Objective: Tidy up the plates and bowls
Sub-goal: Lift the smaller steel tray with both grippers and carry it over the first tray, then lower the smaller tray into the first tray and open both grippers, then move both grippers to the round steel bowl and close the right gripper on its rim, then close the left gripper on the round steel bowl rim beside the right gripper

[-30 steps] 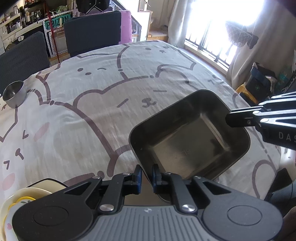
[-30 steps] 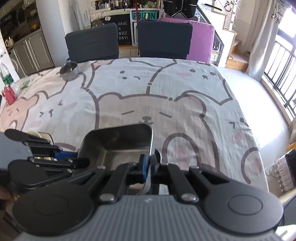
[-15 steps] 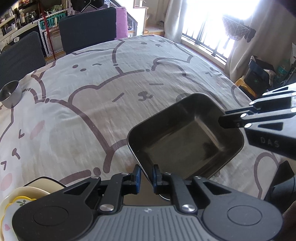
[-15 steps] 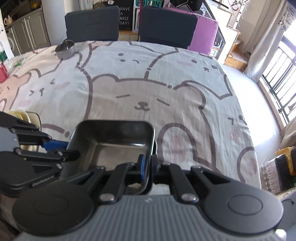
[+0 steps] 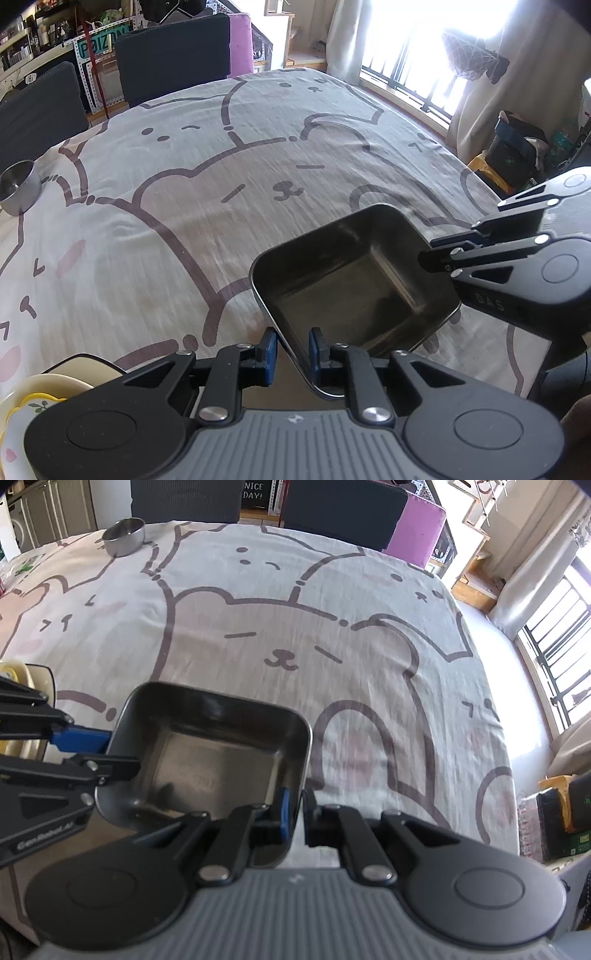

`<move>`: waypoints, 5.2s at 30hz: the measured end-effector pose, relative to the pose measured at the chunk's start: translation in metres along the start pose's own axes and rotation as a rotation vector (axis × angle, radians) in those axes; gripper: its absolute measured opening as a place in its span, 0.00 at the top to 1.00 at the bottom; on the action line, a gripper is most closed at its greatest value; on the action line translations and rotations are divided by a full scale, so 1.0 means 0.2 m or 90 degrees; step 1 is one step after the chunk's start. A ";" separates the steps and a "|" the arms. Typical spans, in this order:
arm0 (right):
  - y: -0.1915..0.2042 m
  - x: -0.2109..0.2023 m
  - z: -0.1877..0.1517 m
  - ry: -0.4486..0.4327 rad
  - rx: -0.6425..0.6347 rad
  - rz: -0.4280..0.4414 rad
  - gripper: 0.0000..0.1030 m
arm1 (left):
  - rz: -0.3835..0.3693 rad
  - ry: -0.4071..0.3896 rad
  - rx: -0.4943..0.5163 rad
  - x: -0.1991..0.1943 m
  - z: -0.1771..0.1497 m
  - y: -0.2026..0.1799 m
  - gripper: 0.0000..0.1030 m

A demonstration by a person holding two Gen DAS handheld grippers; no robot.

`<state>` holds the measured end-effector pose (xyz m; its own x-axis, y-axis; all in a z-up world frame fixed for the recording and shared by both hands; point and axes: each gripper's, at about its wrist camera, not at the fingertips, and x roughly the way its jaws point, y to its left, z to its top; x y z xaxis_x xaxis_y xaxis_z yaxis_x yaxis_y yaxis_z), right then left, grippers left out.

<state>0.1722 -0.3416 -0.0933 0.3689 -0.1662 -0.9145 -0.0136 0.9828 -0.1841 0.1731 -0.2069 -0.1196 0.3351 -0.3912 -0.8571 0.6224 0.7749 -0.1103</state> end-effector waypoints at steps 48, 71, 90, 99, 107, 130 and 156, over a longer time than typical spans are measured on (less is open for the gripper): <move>-0.08 0.09 0.00 0.023 0.061 0.063 0.65 | -0.027 -0.014 -0.068 0.03 0.05 0.11 0.57; -0.11 -0.14 -0.09 -0.087 0.109 0.075 0.00 | 0.008 -0.108 -0.083 -0.32 -0.03 0.24 0.00; 0.34 -0.14 0.33 -0.191 0.094 0.149 0.00 | 0.141 -0.208 -0.223 -0.63 -0.17 0.92 0.00; 0.64 -0.03 0.60 -0.226 0.091 0.182 0.00 | 0.184 -0.237 -0.269 -0.63 -0.18 1.20 0.00; 0.70 0.09 0.83 -0.260 0.132 0.198 0.00 | 0.215 -0.285 -0.289 -0.55 -0.07 1.39 0.00; 0.88 0.60 1.42 -0.186 0.260 0.252 0.13 | 0.218 -0.346 -0.327 -0.17 0.24 1.88 0.00; 1.12 0.73 1.59 -0.129 0.167 0.230 0.96 | 0.165 -0.307 -0.361 -0.03 0.20 2.02 0.40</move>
<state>0.5191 -0.1199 -0.1532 0.5581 0.1819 -0.8096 0.0510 0.9663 0.2522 0.4511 0.0889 -0.1399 0.7712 -0.2347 -0.5918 0.0701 0.9552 -0.2875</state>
